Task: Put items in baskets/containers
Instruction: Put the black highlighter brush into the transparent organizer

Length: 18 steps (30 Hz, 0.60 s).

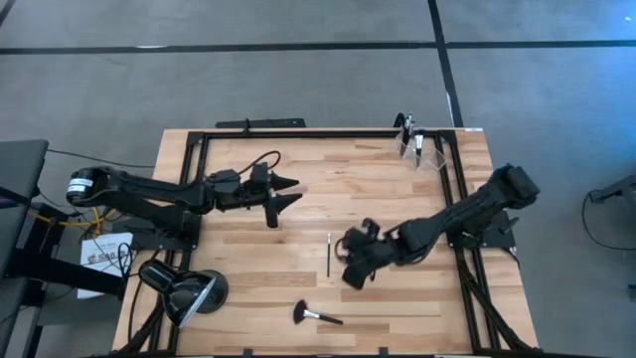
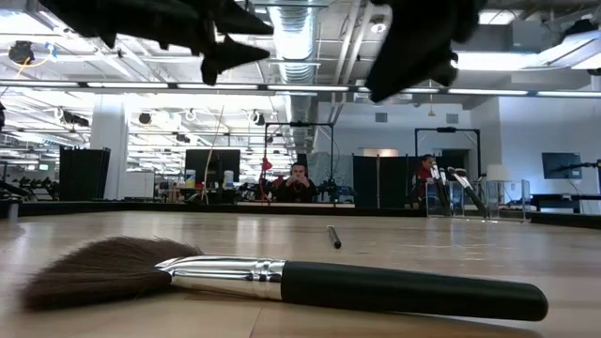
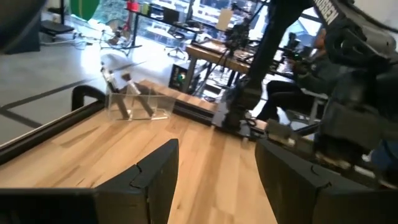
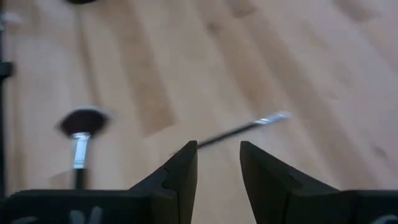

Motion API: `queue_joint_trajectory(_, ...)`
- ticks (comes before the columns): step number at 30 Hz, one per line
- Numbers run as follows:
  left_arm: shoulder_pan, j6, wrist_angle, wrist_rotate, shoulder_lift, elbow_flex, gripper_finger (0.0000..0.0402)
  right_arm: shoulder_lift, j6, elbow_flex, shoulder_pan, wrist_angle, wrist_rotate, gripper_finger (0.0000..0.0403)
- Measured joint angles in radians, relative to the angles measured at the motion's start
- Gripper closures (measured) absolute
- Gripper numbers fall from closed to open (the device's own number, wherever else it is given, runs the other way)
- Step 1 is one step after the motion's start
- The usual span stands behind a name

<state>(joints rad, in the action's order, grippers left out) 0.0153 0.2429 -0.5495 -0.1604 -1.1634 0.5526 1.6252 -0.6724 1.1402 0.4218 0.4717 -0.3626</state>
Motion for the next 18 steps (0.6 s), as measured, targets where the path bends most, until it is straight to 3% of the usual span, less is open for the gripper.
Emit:
queue_joint_trajectory(4, -0.029, -0.003, 0.038, -0.001, 0.061, 0.0, 0.0192, 0.134, 0.0, 0.143, 0.043, 0.01, 0.05, 0.0292)
queue_joint_trajectory(9, -0.069, -0.003, 0.057, 0.019, 0.119, 0.0, 0.0192, 0.328, 0.029, 0.357, 0.083, 0.14, 0.119, 0.0285)
queue_joint_trajectory(18, -0.139, 0.0, 0.056, 0.027, 0.113, 0.0, 0.0192, 0.565, 0.096, 0.606, 0.145, 0.197, 0.136, 0.0225)
